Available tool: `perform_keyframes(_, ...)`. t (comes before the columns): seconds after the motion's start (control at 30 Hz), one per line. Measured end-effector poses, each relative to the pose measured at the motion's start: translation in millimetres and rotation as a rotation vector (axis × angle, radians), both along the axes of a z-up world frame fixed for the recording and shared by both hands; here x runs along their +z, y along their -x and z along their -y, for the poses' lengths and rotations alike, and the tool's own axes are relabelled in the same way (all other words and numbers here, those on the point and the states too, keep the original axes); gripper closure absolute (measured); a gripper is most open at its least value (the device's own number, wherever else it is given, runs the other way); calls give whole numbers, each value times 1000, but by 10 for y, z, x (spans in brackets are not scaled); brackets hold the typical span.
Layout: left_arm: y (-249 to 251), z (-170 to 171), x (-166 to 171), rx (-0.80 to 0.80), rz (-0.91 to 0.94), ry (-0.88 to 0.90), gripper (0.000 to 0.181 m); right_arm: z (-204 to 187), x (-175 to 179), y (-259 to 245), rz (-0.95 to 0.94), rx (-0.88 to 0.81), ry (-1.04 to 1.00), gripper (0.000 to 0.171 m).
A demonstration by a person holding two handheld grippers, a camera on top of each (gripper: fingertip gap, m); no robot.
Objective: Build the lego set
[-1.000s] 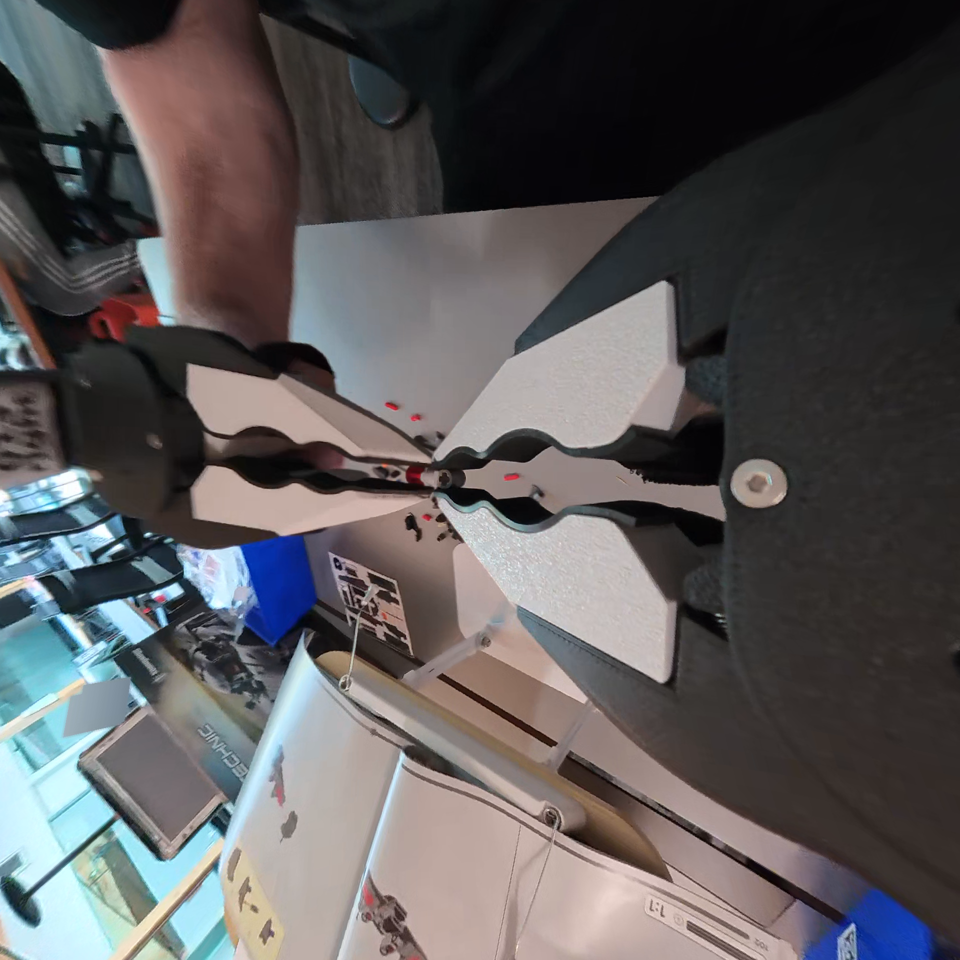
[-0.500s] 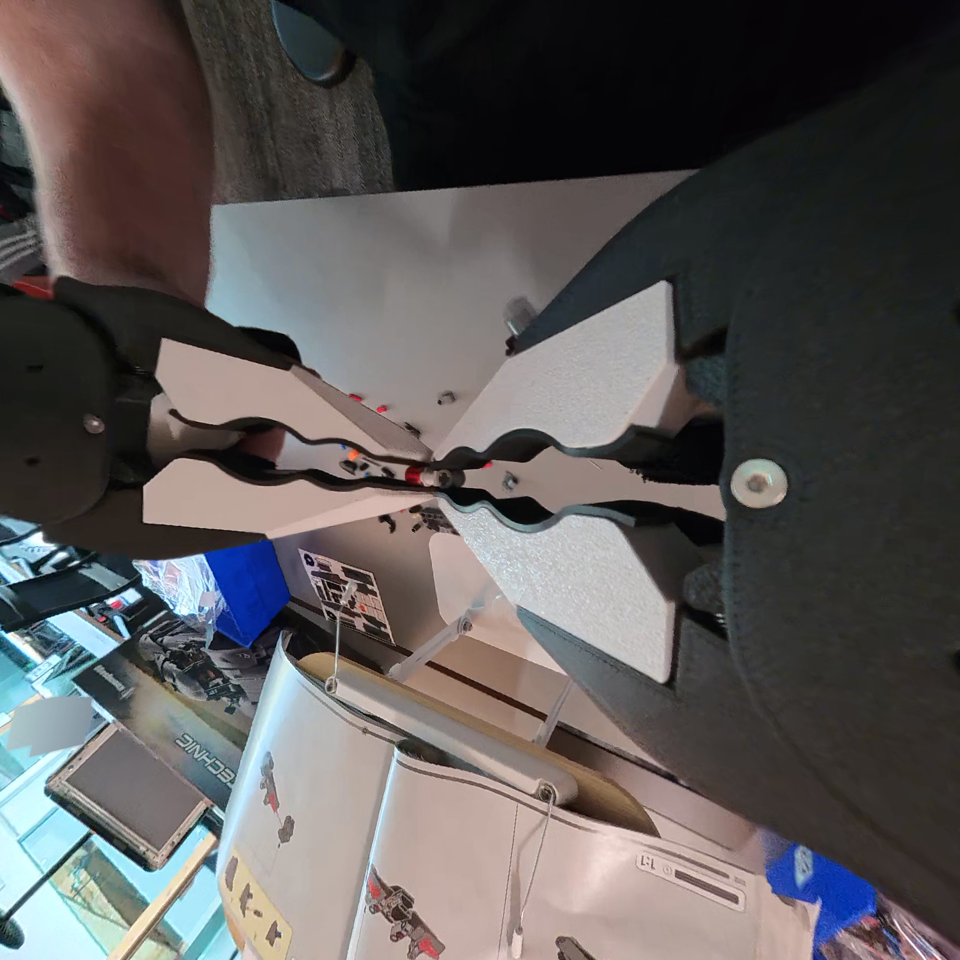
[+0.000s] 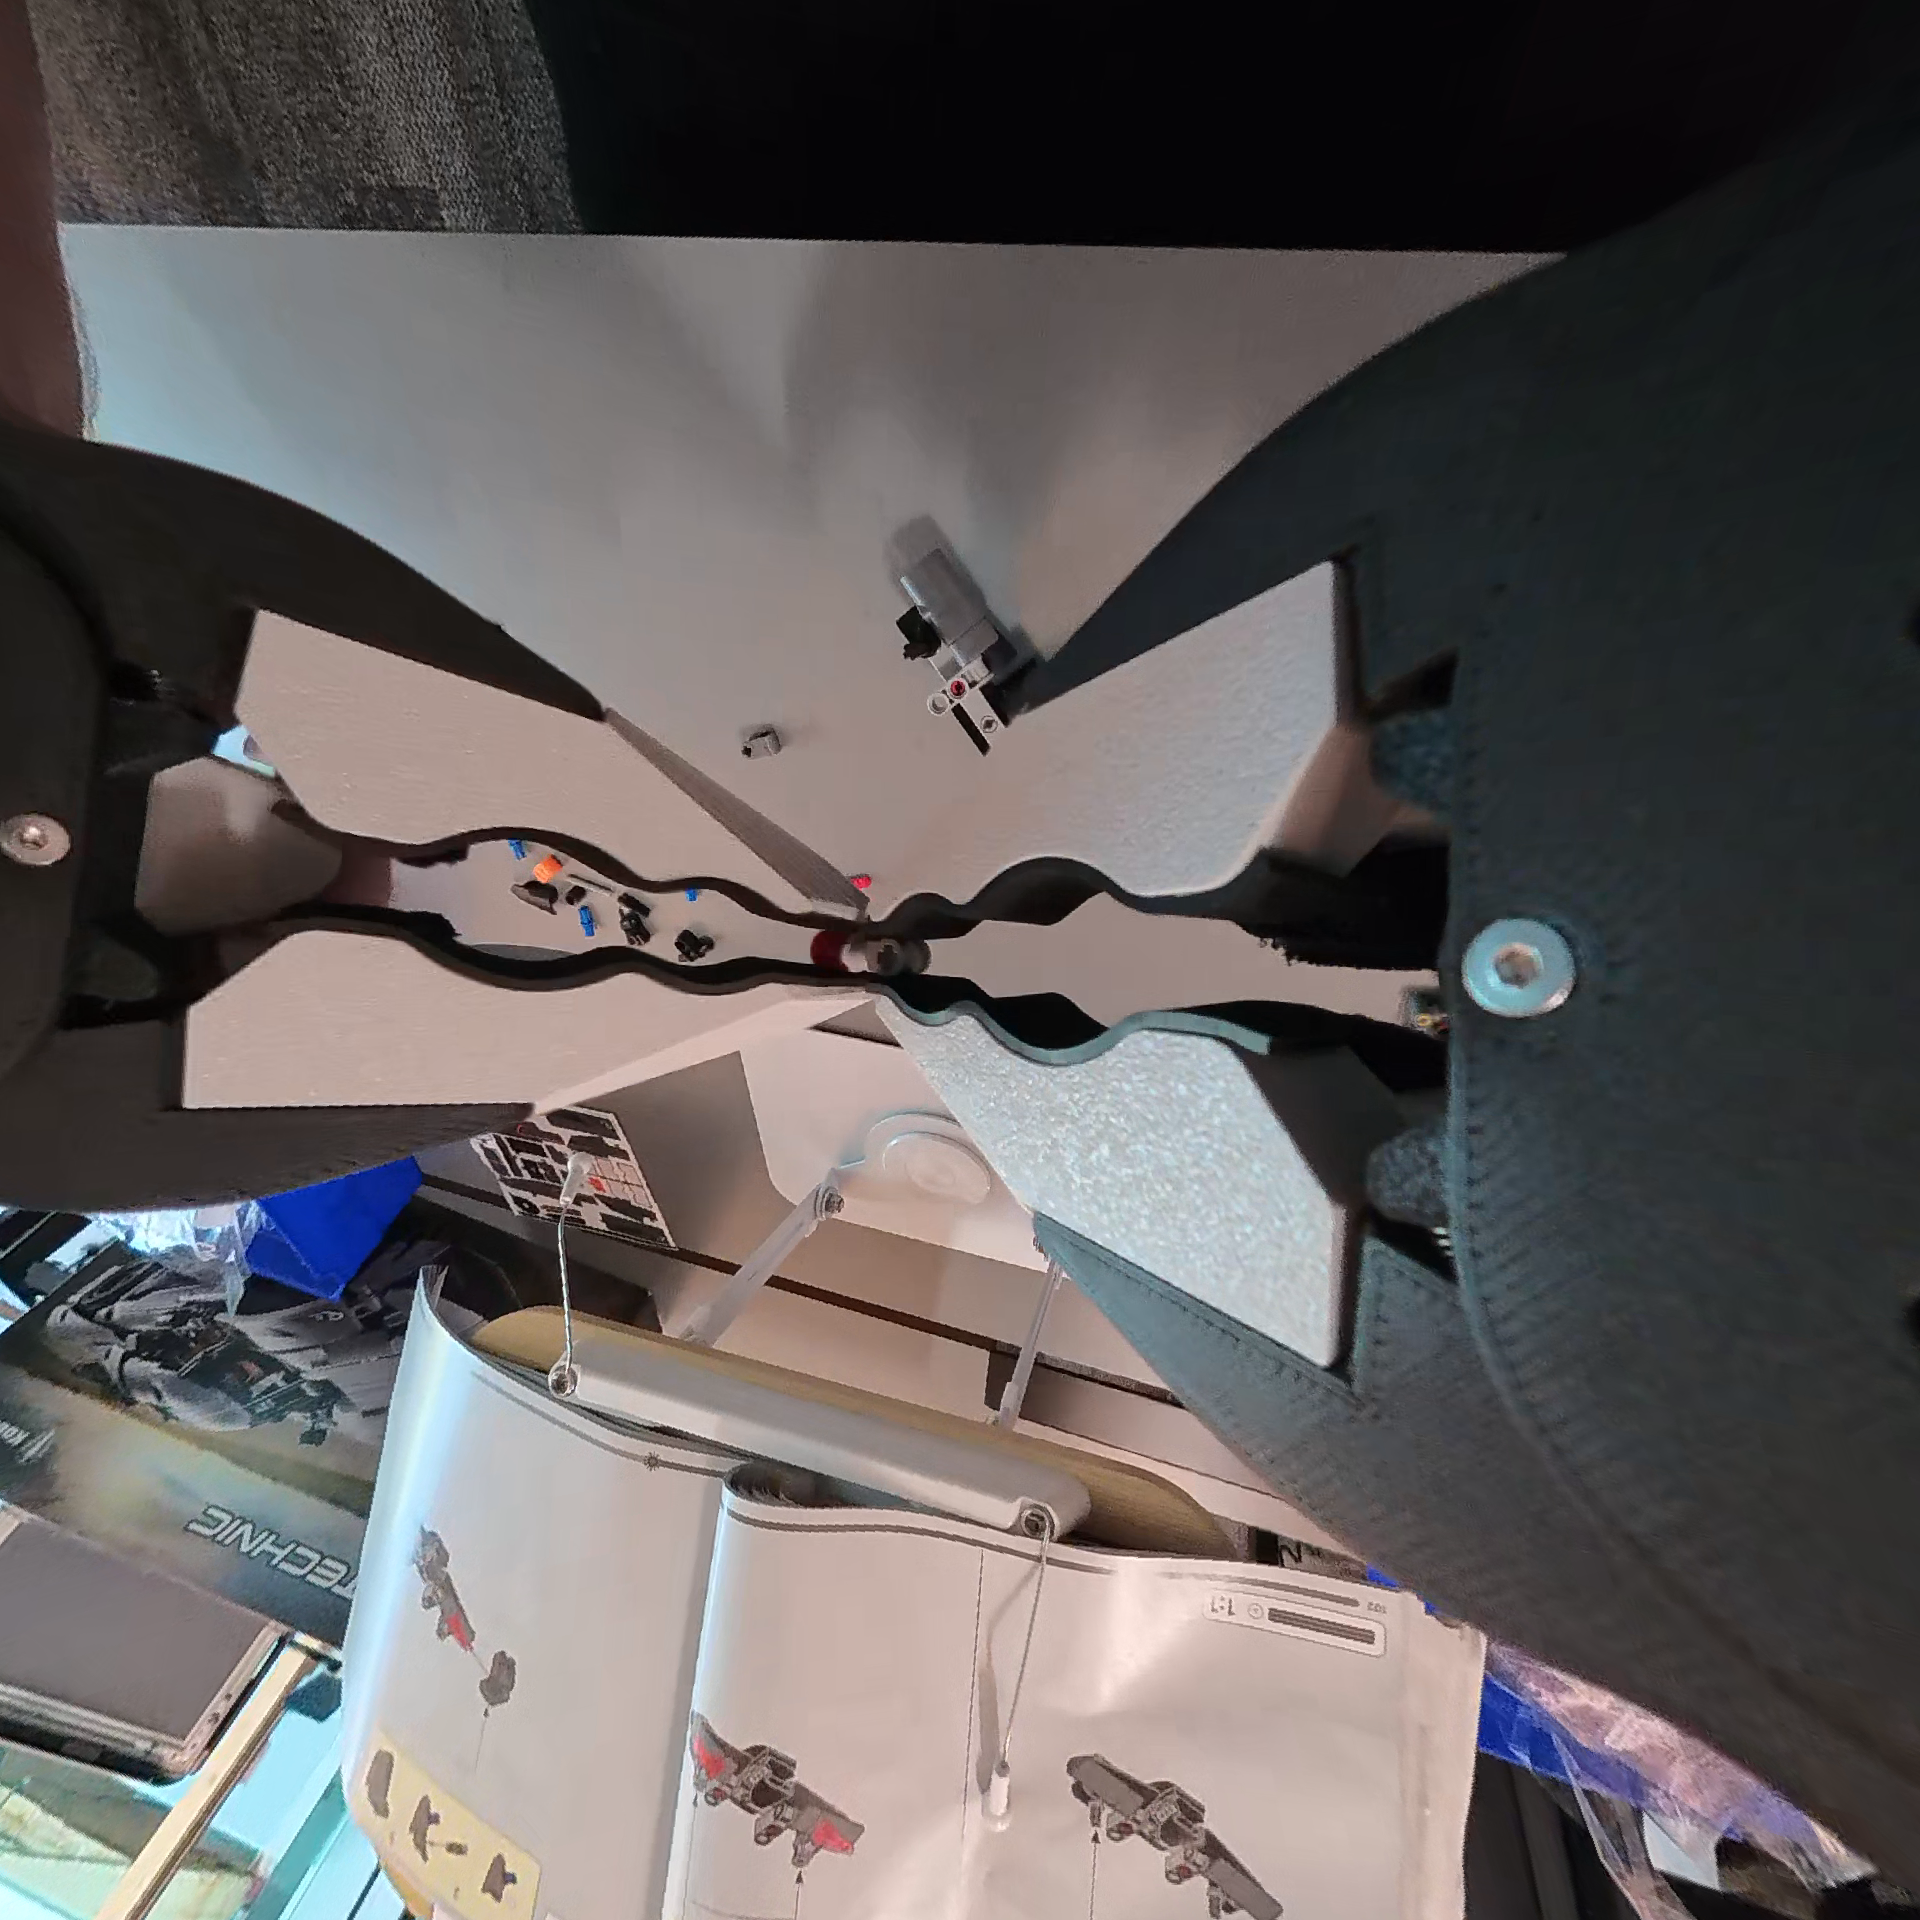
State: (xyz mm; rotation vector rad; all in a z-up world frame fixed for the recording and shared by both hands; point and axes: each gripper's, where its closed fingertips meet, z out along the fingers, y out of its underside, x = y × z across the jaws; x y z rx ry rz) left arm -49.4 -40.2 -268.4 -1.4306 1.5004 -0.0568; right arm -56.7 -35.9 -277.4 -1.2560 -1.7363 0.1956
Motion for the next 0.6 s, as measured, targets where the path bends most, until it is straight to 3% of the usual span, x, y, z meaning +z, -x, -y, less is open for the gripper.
perform_keyframes(0.6,-49,-27,-128,-16,-35,-41,177,-32,-117,-86,63,36,-89,167)
